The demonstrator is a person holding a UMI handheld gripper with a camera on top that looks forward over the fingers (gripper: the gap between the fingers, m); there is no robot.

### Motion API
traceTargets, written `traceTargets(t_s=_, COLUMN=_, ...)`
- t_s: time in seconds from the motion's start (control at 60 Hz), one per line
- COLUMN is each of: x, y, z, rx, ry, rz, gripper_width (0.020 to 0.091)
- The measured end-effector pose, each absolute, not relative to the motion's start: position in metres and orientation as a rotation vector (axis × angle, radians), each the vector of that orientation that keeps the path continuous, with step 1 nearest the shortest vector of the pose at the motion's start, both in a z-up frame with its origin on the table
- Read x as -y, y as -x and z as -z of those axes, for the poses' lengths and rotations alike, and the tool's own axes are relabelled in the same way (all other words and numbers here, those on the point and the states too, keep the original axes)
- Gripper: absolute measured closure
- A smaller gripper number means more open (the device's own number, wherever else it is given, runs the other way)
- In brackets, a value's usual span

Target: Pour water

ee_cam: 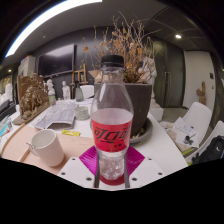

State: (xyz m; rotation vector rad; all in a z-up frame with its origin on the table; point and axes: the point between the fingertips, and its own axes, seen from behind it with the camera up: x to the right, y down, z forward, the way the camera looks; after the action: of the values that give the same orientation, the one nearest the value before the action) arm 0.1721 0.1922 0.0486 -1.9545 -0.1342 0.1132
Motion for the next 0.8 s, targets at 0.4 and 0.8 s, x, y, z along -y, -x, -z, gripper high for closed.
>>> traceTargets(t_s=0.4, x=-0.128, y=-0.173, z=-0.095, rx=0.043, ry=2.058, rz=-0.014, gripper_width=0.0250)
traceTargets(t_s=0.8, x=0.072, y=-0.092, z=-0.190, rx=0.001, ry=2.156, rz=0.136, gripper_width=0.0246)
